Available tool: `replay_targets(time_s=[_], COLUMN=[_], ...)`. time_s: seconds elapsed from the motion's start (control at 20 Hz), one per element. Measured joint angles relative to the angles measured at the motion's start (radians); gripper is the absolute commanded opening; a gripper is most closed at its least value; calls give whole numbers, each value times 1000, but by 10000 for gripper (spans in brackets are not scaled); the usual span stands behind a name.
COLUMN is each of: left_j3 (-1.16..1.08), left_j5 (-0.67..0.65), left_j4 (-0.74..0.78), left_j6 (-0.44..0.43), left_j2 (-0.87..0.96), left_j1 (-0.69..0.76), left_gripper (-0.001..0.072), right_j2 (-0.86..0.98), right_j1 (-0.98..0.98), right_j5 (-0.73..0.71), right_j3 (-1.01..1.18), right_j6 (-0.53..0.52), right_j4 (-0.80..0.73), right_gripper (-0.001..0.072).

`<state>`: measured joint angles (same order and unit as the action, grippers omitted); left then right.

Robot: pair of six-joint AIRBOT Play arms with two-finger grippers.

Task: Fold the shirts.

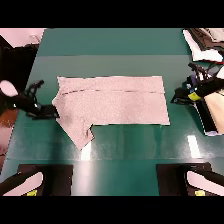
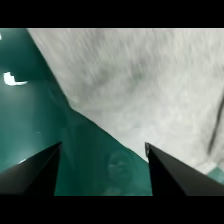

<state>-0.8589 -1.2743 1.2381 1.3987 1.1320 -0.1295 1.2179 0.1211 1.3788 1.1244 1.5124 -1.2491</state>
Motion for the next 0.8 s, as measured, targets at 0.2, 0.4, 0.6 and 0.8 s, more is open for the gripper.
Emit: replay_targets(time_s=[0.2,0.4,0.6,0.8], left_j3=[185,260,282,288], left_j5=[60,154,232,254], left_j4=[-111,-161,-213,-244], left_j6=[15,50,64,67], left_j2=[-77,-95,-97,-76], left_j1=[-1,-1,-1,-2], left_gripper=[612,612,612,607], right_j2=[-81,-116,-127,-129], right_j1=[1,1,1,1], right_j5=[-28,-40,-42,-41], right_j3=[-85,-113,-120,-122], right_j6=[-10,-13,-14,-14], right_j4=[0,1,1,1], right_gripper=[308,308,308,307])
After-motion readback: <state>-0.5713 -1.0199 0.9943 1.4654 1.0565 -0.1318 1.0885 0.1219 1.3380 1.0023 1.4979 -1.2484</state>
